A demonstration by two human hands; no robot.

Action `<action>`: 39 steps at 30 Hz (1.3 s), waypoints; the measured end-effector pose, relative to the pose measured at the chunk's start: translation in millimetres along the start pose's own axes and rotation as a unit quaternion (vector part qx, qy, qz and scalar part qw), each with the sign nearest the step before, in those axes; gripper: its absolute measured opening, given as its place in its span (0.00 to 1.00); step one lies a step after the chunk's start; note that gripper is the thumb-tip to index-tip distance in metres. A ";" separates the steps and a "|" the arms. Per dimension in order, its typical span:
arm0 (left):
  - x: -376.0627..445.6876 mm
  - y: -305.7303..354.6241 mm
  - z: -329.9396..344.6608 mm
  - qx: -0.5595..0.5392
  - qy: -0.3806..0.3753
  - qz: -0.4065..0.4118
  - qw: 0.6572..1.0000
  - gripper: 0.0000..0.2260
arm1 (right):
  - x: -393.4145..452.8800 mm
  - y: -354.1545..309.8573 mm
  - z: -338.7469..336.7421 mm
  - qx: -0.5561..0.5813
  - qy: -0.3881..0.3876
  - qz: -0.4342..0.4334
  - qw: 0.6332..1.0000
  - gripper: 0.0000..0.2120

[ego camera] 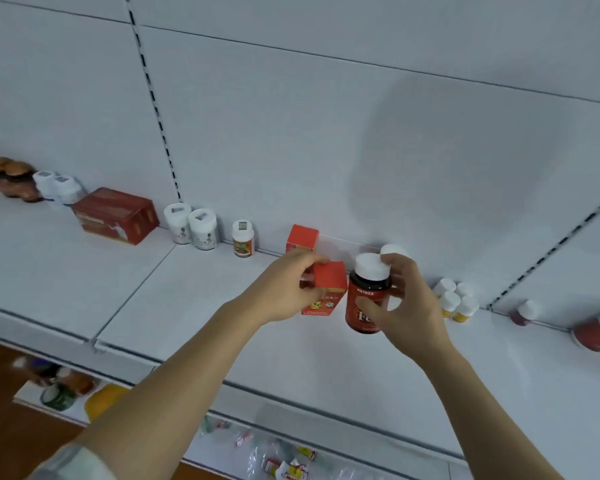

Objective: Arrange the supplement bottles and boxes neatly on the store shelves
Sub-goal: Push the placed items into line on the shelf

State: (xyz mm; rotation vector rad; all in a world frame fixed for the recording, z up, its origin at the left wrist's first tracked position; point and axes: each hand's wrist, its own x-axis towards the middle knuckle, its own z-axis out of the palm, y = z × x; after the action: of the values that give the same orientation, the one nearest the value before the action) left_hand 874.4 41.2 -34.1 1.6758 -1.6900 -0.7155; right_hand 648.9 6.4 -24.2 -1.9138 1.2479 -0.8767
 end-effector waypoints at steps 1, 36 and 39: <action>6.3 -3.9 0.3 0.027 -0.011 0.020 0.999 0.24 | -1.6 1.1 0.4 -0.026 0.013 -0.001 1.000 0.32; 104.9 -18.8 4.8 0.428 -0.024 0.297 0.853 0.24 | -20.3 40.5 8.7 -0.085 0.023 -0.003 0.996 0.33; 107.5 -25.0 2.6 0.432 -0.008 0.289 0.854 0.23 | -20.4 42.6 8.8 -0.083 0.026 0.000 0.996 0.33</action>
State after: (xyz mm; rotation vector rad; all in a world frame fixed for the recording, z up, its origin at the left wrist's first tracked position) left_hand 891.0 -67.1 -47.7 1.4900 -2.5667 0.4028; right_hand 629.5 13.9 -67.5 -2.0304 1.3900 -0.8502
